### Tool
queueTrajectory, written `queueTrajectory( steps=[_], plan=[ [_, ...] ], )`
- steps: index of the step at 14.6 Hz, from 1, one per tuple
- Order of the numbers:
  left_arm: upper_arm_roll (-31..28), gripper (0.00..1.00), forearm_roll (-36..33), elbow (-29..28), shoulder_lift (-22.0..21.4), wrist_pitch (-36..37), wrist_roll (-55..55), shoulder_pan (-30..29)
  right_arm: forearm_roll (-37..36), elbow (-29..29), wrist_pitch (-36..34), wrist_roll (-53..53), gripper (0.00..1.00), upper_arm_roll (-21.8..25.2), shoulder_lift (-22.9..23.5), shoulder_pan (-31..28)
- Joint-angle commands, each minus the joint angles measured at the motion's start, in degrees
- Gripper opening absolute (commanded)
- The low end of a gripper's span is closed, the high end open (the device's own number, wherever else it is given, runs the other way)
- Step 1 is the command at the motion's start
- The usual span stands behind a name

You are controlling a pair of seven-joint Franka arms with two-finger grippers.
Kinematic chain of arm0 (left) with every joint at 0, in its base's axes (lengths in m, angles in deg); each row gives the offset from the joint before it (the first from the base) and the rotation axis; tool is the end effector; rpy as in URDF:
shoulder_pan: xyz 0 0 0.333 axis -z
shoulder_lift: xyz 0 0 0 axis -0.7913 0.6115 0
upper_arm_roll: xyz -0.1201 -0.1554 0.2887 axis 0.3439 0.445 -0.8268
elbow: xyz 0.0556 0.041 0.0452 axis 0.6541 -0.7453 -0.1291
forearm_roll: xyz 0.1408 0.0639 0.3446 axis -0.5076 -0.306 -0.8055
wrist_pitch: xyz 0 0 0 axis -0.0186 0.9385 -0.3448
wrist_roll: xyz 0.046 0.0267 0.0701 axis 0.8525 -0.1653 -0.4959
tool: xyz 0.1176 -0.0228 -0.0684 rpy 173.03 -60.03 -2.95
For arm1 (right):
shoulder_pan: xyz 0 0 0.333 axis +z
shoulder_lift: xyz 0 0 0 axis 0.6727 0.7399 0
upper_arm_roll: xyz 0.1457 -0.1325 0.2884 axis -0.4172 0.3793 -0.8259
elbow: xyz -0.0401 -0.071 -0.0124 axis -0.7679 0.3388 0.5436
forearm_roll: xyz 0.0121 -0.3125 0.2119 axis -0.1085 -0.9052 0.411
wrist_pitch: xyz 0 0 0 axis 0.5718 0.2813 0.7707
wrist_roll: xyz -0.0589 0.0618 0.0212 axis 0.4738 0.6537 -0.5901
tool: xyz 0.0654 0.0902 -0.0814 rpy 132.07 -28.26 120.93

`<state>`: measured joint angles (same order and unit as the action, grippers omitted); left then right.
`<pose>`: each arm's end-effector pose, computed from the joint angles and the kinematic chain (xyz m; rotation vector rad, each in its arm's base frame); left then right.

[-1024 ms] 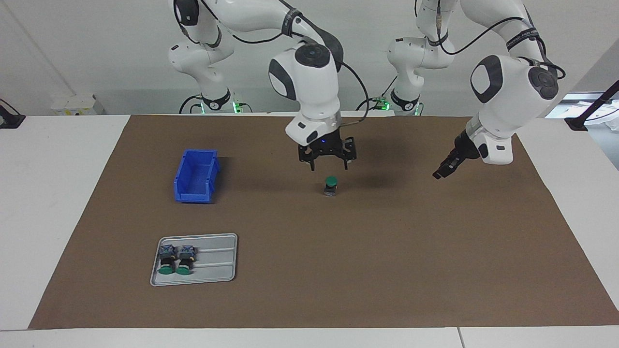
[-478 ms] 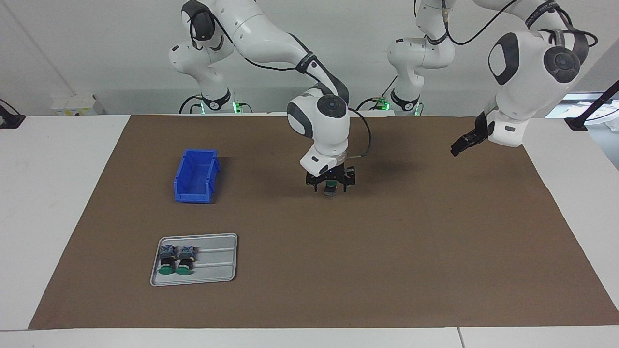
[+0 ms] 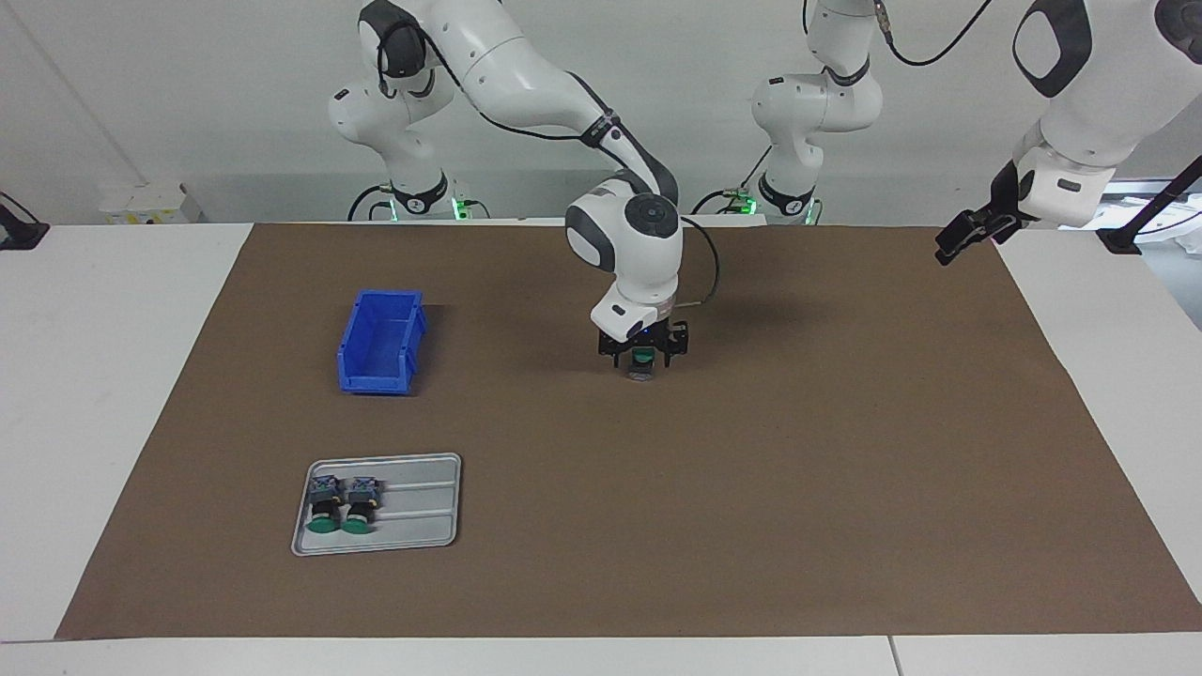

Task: Place and press button with both arms
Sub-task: 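Grasp the green object with the right gripper, then carry the green object into the blue bin and release it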

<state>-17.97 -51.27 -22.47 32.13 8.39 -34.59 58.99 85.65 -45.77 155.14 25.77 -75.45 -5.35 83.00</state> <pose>0.5032 -0.0083 0.6204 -3.0384 -0.3586 0.2251 0.5123 0.4529 0.3196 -3.1076 0.0771 -0.0392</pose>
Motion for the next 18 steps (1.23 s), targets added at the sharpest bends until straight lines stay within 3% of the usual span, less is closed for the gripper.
queueTrajectory(
  steps=[1,3,4,5,8,14,18],
  plan=[
    [0.31,1.00,-1.02,4.74,2.97,3.45,0.96,0.52,-0.22,-1.83,2.34,-0.05,0.70,-0.27,-1.03,-0.38],
    [0.49,1.00,-0.84,2.65,2.19,3.02,1.13,0.79,-0.22,-1.48,2.79,-0.05,0.44,-0.88,-0.94,-0.64],
    [0.57,1.00,-0.76,1.59,1.75,2.49,1.04,0.79,-0.22,-1.04,2.44,-0.05,0.20,-1.06,-1.03,-0.82],
    [0.66,1.00,-0.58,1.23,1.48,2.22,1.13,0.70,-0.22,0.01,1.56,-0.05,0.02,-1.06,-0.94,-0.99],
    [0.66,1.00,-0.49,0.26,1.13,0.47,1.04,0.70,-0.74,5.36,-5.97,-2.94,0.00,-0.88,-1.03,-2.48],
    [0.93,1.00,0.56,-4.05,-0.72,-4.19,0.96,0.96,-0.04,-2.70,-20.38,-27.61,0.00,-0.88,-19.81,-18.54],
    [0.84,1.00,0.83,-3.87,-0.72,-4.02,0.96,1.32,0.04,-4.98,-28.85,-53.87,0.00,-0.88,-24.83,-31.19]
  ],
)
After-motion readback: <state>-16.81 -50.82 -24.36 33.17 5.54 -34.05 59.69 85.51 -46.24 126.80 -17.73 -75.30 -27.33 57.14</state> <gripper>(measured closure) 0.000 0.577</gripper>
